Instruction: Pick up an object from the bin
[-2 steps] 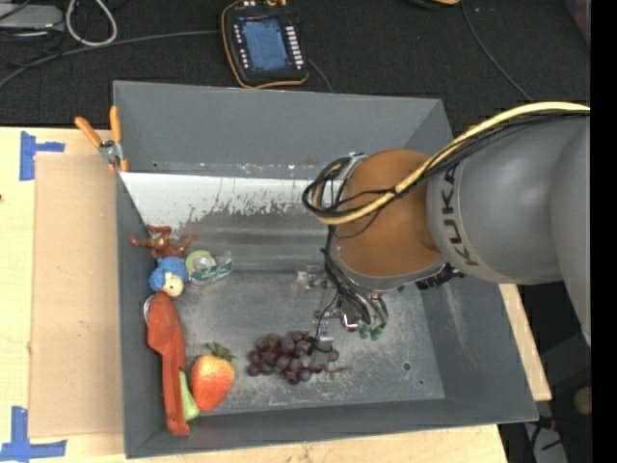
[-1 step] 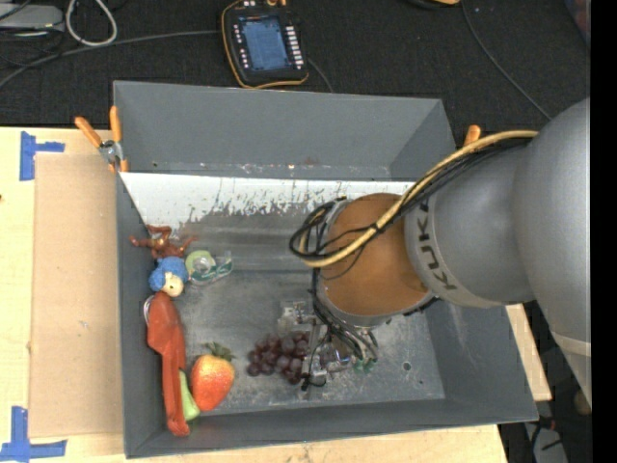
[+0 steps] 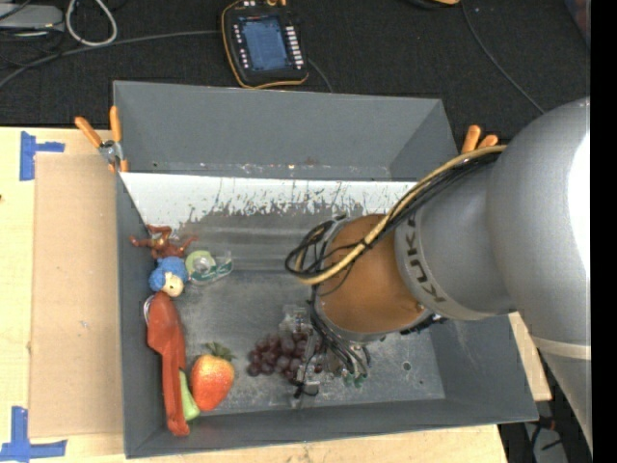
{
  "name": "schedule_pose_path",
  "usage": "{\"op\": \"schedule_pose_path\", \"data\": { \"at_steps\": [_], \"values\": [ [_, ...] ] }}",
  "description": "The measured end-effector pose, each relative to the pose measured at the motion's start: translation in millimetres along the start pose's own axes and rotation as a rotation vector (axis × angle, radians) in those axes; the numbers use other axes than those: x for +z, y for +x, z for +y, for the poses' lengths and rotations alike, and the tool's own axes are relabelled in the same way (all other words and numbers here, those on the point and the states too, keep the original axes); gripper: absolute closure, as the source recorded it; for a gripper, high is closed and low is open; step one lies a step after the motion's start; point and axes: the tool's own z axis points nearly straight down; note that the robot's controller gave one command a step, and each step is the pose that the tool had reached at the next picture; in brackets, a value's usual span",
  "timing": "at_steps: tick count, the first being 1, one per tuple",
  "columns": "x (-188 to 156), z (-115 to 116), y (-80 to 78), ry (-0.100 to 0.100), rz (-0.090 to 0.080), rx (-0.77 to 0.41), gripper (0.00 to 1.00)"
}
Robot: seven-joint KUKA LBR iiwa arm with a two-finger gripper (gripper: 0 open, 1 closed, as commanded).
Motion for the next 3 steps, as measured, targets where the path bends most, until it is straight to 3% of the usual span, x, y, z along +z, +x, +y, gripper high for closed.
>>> {"op": "schedule_pose_path", "data": {
  "at_steps": [1, 3],
  "values": [
    [-0.5, -2.4, 3.8, -0.001, 0.013, -0.036, 1.0],
    [-13.4, -2.6, 5.3, 0.0, 0.018, -0.035, 1.0]
  ]
}}
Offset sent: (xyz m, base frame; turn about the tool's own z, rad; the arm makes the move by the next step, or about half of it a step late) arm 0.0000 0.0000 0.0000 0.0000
